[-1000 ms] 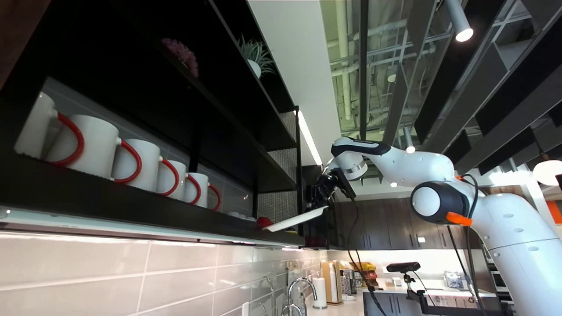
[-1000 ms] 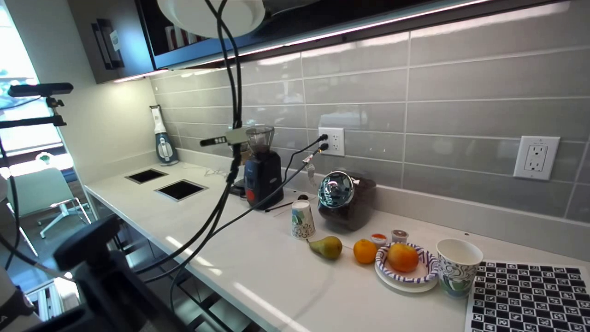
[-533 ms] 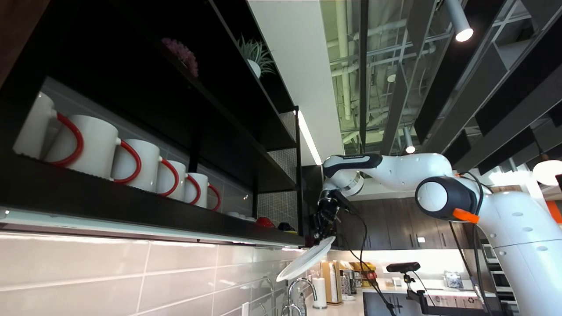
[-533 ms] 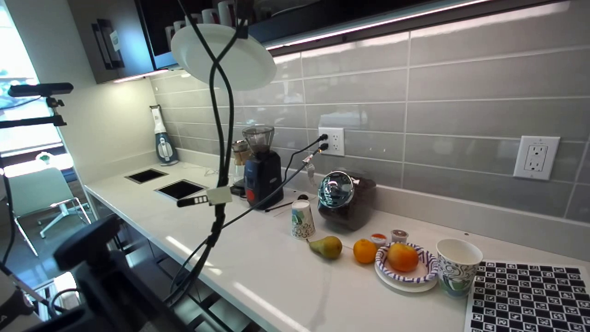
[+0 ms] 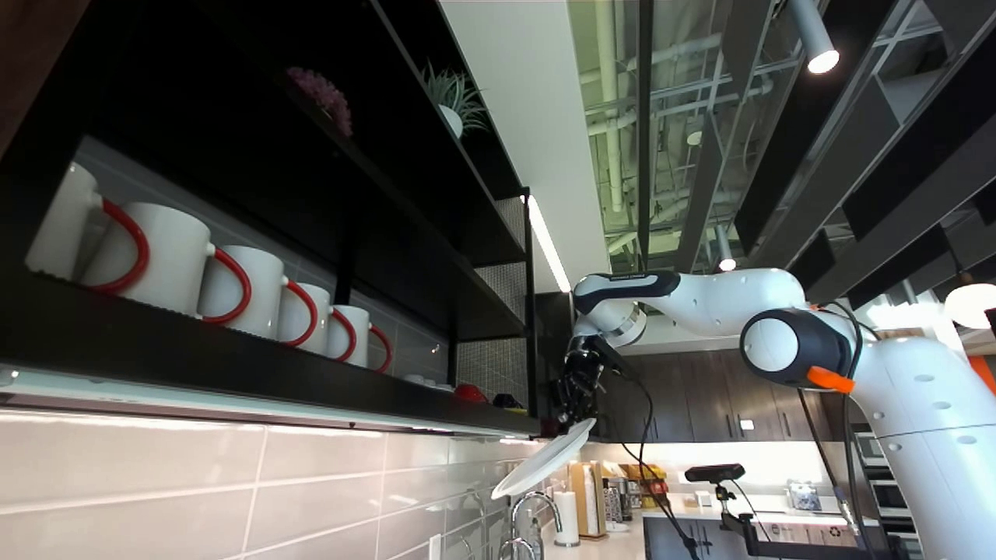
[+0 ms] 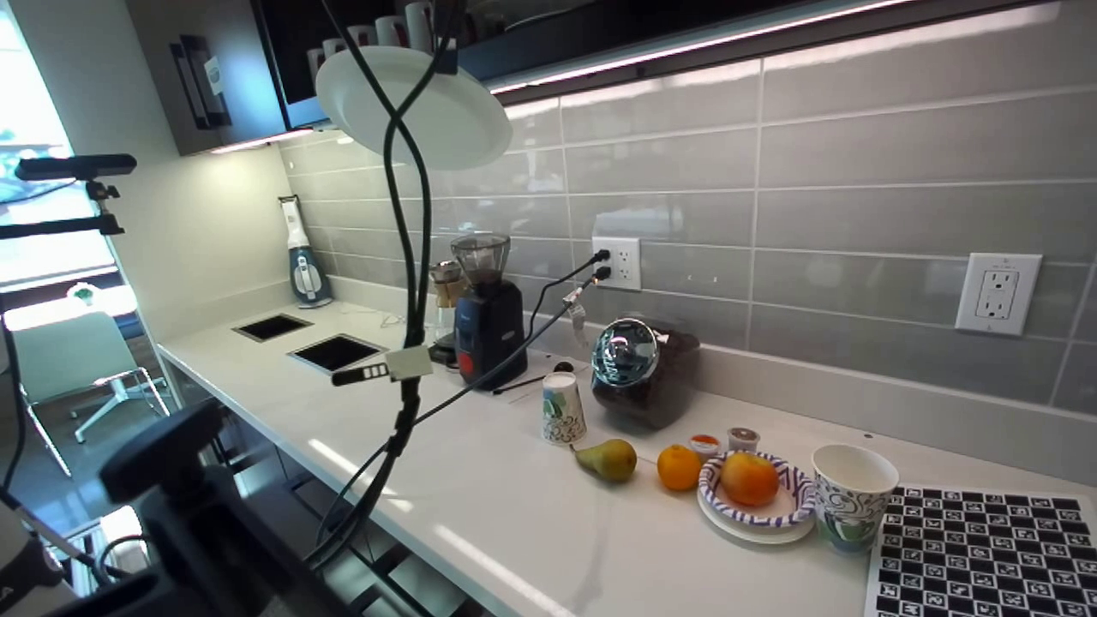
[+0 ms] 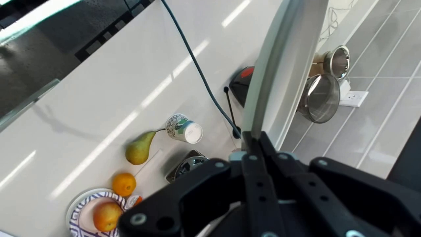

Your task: Move a plate from the bottom shelf and place it on the counter top

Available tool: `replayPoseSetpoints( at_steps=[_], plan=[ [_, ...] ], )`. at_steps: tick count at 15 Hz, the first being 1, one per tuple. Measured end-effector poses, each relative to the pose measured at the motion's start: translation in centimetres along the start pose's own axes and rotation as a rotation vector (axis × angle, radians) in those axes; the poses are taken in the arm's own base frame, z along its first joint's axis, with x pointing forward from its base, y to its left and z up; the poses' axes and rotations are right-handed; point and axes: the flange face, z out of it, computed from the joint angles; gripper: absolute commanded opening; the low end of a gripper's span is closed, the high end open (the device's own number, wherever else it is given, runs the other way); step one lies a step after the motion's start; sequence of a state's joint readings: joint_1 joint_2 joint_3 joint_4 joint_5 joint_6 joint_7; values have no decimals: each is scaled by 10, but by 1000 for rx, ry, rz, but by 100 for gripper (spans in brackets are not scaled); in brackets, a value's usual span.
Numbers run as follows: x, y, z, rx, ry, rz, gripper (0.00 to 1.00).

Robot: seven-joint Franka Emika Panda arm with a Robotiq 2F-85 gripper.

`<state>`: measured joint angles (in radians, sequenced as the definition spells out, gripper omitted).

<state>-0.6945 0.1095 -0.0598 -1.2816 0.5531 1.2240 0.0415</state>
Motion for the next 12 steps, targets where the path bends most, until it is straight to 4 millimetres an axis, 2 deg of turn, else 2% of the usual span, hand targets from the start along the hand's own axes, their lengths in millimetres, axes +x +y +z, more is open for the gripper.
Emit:
replayPoseSetpoints(
  at_steps=[2,5,9,12],
  plan=[
    [10,9,13,-40,1,28,1],
    [17,30,44,-111,-59,32,1],
    [20,72,79,-143,-149,57,1],
    [30,106,101,-133,-128,148,1]
  ],
)
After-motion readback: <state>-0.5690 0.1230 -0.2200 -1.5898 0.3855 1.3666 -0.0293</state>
